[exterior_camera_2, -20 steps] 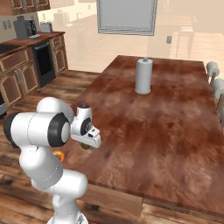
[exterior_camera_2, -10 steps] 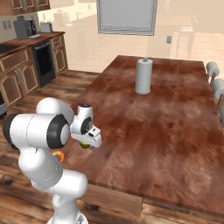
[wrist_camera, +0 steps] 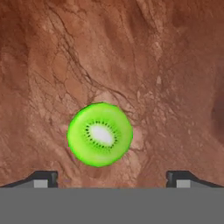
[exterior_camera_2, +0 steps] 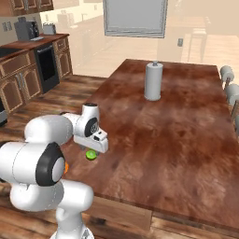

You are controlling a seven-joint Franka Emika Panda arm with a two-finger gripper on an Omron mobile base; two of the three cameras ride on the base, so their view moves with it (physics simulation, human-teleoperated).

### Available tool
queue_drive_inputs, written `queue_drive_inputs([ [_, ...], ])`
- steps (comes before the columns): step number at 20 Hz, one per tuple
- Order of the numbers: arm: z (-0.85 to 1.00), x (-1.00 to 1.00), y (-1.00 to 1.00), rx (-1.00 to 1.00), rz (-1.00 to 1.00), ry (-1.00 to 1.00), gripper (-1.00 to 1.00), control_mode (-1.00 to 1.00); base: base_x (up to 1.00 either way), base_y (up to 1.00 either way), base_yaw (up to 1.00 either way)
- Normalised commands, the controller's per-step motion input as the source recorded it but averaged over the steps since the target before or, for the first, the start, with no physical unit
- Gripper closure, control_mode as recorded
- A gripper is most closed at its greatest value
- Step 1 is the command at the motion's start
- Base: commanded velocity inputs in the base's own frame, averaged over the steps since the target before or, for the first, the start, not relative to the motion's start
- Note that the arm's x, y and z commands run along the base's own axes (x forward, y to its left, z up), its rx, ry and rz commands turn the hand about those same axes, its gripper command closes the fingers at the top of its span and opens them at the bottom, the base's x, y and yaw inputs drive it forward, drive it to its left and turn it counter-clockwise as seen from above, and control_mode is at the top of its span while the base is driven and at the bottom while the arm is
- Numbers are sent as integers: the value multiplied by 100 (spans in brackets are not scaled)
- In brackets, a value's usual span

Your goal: Open the fridge, remove the kiwi, onion, and shrimp, and place them on any counter.

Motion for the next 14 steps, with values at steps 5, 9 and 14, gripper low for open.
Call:
queue_drive_inputs([
  [5,100,-30,3,0,0,0,-100,-100,0,0,0],
  [9,100,-45,0,0,1,0,-100,-100,0,0,0],
  [14,100,-55,0,0,2,0,-100,-100,0,0,0],
])
